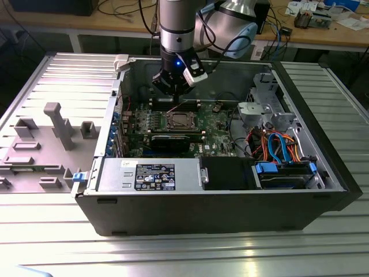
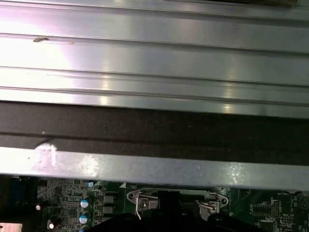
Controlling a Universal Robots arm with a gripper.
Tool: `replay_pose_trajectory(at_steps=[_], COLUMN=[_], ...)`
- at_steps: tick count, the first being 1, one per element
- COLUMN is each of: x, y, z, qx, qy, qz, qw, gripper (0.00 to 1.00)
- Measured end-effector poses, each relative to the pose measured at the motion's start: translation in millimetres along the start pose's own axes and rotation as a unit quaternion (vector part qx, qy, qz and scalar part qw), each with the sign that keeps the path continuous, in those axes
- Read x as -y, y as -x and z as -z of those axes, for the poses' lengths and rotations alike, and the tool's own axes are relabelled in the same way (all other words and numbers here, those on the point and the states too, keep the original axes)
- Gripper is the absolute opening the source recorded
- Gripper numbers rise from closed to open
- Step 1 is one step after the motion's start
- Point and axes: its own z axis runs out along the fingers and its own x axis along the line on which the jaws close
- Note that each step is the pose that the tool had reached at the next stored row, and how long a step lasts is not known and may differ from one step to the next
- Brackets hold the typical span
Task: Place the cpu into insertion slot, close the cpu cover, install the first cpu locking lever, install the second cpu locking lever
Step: 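Install the first cpu locking lever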
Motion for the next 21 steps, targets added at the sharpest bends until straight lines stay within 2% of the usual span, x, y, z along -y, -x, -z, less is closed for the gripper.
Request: replay_pose_trajectory(at_steps=[9,21], x=[-1.0,-2.4], y=[5.2,17.7], z=[-3.8,-10.5], qx=[-0.0001,-0.0015], qy=[0.0001,0.0001], qz=[0.000,0.000], qw=[1.00000,1.00000], gripper=[0.11,0.11])
